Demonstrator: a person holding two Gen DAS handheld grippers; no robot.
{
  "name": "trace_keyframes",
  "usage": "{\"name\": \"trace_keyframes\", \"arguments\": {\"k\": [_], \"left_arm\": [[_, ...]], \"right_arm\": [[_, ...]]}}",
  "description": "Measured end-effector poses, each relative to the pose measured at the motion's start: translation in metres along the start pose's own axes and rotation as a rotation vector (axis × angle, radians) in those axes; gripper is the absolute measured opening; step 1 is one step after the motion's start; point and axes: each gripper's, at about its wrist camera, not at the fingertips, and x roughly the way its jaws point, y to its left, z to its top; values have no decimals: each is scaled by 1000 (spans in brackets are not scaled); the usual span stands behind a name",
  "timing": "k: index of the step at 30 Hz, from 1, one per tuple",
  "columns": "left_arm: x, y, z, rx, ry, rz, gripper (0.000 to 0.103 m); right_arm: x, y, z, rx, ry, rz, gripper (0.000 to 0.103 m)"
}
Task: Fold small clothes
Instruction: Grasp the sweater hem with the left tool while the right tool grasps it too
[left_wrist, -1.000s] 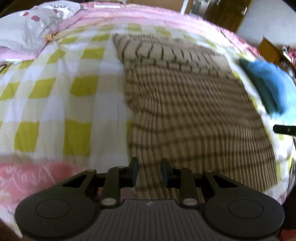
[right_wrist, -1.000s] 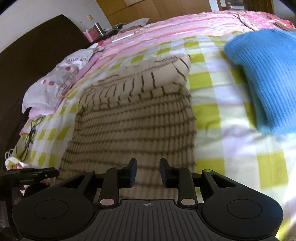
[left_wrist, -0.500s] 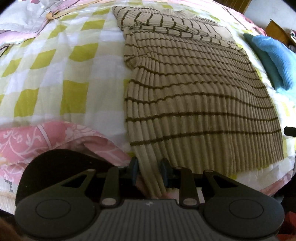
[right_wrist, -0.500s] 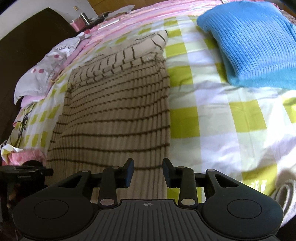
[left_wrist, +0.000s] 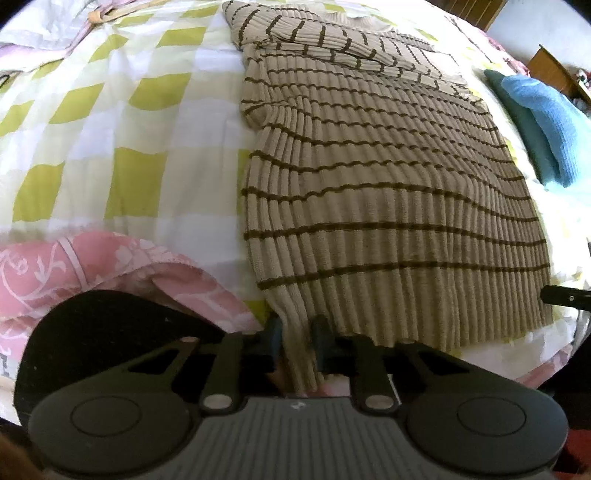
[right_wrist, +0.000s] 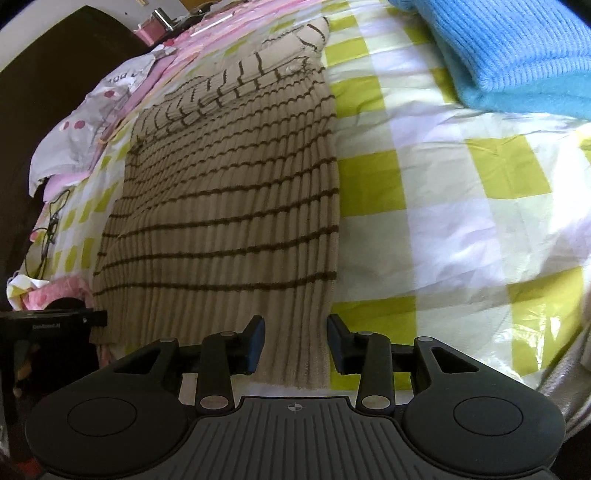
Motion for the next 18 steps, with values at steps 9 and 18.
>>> {"name": "trace_keyframes", "arguments": {"k": [9,18], "left_arm": [[-6,3,-3,-19,-28,-46,15],[3,4,2,-34,19,-28,17]], "right_arm": [[2,-7,1,70,-5,99,34],[7,-4,2,52,-3,107,36]]}}
